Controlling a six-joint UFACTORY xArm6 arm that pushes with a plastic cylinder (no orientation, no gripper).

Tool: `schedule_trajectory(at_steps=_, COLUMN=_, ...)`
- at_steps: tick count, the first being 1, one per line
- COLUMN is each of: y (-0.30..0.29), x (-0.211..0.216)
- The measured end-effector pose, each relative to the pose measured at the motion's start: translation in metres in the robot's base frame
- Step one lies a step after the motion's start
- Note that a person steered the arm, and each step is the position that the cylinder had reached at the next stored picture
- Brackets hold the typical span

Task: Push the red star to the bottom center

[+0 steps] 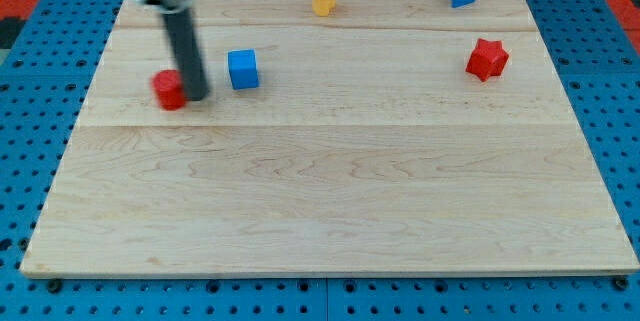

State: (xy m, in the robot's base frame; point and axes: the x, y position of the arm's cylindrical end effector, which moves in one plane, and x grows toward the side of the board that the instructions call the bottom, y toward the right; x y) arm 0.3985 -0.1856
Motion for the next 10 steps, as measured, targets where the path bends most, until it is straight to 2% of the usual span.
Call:
schedule_trajectory(at_steps=1, y=-0.028, x=-0.018)
schedule_trajectory(at_steps=2, y=0.012, x=-0.056)
schedule_trajectory(at_steps=4, y=0.257, x=-0.017)
schedule_trajectory(at_steps=5, y=0.331, x=0.009)
schedule_trajectory(at_steps=6, y=0.329, x=0.002)
schedule_trajectory(at_steps=7, y=0.327, x=-0.024)
schedule_trajectory(at_steps=9, y=0.427, x=-0.029)
schedule_trajectory(at_steps=10, y=0.440, x=-0.044)
